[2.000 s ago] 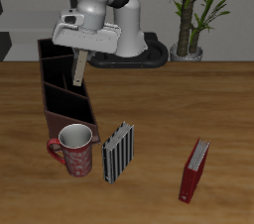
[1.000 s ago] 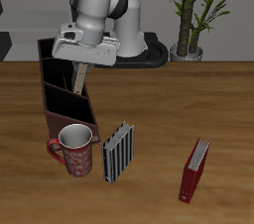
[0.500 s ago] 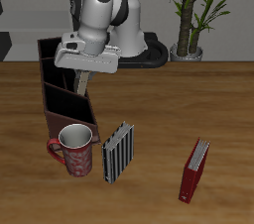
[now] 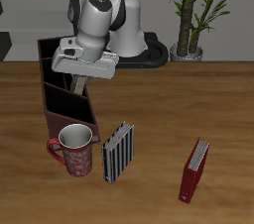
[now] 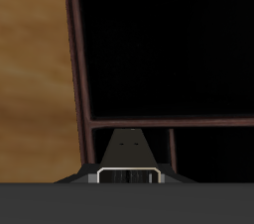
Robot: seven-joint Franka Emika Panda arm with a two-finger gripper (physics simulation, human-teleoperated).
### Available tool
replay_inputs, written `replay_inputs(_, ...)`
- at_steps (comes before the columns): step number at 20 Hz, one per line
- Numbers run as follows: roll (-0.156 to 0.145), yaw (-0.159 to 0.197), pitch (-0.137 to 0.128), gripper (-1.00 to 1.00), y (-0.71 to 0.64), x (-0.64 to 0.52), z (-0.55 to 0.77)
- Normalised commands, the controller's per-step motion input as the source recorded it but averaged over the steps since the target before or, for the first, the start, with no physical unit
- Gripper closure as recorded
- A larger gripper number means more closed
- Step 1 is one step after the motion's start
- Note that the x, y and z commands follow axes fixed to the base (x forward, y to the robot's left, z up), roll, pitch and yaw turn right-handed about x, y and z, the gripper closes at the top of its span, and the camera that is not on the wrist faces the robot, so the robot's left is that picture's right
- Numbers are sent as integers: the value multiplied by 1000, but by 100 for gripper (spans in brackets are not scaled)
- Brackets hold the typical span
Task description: Place the yellow book into the right desk caddy's front compartment
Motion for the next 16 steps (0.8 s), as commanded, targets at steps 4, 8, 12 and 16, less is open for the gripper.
replay_inputs(4,-22,-3,32,-100,-43,-44,-23)
replay_inputs(8,-17,-8,-12,-100,-36,-7,48)
replay_inputs(12,-12,-14,-6,-100,-37,-13,64)
replay_inputs(16,1,-2,-18,-100,-15,32,90)
